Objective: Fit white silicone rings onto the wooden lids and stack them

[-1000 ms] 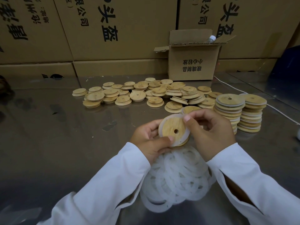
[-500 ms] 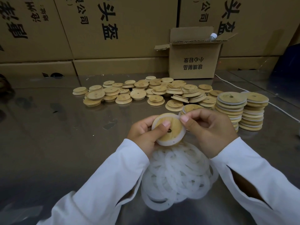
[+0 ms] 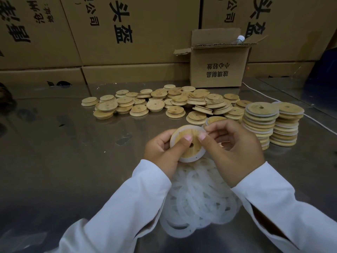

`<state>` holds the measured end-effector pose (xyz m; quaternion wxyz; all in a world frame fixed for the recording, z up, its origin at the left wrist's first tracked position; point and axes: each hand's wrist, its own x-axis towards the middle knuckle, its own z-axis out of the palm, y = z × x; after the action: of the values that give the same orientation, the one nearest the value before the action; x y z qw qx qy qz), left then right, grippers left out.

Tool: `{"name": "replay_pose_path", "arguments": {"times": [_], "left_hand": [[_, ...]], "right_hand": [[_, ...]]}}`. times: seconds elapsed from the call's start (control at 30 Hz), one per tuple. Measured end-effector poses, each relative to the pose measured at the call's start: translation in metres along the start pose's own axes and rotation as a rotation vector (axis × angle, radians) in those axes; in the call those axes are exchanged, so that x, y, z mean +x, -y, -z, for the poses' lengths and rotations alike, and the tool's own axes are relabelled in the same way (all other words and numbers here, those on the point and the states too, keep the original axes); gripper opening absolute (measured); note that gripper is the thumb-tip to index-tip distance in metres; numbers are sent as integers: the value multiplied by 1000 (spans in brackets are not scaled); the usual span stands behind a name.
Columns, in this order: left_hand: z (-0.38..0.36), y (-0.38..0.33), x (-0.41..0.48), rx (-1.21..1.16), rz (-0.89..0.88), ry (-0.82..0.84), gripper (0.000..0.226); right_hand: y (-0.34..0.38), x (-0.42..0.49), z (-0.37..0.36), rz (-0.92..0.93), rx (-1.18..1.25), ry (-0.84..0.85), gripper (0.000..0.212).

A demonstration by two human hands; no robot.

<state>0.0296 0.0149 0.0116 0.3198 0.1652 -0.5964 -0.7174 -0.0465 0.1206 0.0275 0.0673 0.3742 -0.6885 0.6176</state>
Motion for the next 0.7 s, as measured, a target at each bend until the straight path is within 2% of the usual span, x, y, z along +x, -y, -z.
{"name": "replay_pose_path", "arguments": {"times": [0.1,0.2,0.33,0.47,0.57,0.7], "left_hand": [[-1,1,-1,-50,13,-17,24],[-1,2,-1,-32,36,19,17],[-2,2,-4,66,6,83,12],[0,-1,-3,126,-42,108,11],[2,-3,-1,109,-50,128,12],[4,-3,1,38,-24,145,21]], "right_hand": [[-2,-1,-1,16,-27,-36,18],[-4,2,2,27,-77,-50,20],[-3,1,2,54,-90,40,16],[-2,4,3,-12,-52,99,17],[-2,9,7,-84,21,123,23],[2,12,12,-96,54,174,19]]}}
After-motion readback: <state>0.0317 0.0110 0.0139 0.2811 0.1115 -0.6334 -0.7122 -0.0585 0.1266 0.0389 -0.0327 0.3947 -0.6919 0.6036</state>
